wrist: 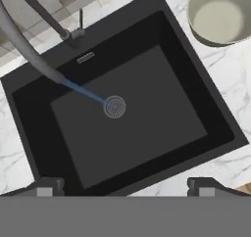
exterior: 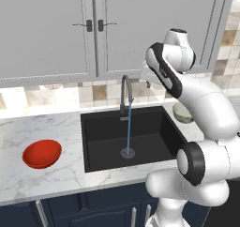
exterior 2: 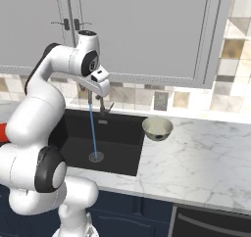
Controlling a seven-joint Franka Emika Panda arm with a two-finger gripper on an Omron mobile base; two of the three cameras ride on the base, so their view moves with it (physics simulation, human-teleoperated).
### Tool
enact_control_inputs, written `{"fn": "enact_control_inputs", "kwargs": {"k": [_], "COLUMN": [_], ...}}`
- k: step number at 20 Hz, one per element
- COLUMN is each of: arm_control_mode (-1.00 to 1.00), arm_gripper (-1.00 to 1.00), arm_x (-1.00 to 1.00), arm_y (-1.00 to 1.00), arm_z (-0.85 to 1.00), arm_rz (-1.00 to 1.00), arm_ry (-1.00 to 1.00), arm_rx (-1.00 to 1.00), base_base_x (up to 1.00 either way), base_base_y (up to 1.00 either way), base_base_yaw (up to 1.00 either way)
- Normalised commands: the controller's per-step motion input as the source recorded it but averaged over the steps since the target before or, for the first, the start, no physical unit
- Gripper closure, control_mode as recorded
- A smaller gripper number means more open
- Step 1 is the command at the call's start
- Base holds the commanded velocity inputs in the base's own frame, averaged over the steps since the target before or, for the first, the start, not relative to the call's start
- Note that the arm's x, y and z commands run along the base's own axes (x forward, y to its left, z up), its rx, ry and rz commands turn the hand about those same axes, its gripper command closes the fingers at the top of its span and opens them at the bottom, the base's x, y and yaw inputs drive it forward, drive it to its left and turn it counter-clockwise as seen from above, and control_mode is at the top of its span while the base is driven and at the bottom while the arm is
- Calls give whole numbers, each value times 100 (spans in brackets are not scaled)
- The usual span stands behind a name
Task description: Rinse each bowl for a few seconds and place them down in the sink or on the counter.
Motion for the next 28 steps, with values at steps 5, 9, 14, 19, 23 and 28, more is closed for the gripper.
{"fn": "enact_control_inputs", "kwargs": {"k": [5, 9, 14, 19, 23, 28], "arm_control_mode": [-100, -100, -100, -100, -100, -100], "arm_gripper": [-100, -100, -100, -100, -100, -100], "arm_x": [-5, -1, -2, -3, -6, -8], "arm_y": [61, 58, 61, 54, 54, 54], "arm_z": [-11, -14, -8, -4, -5, -7], "arm_rz": [5, 5, 5, 6, 6, 5], "arm_ry": [1, 7, 8, 10, 7, 4], "arm_rx": [0, 0, -1, 0, -1, -2], "base_base_x": [0, 0, 0, 0, 0, 0], "base_base_y": [0, 0, 0, 0, 0, 0], "base_base_yaw": [0, 0, 0, 0, 0, 0]}}
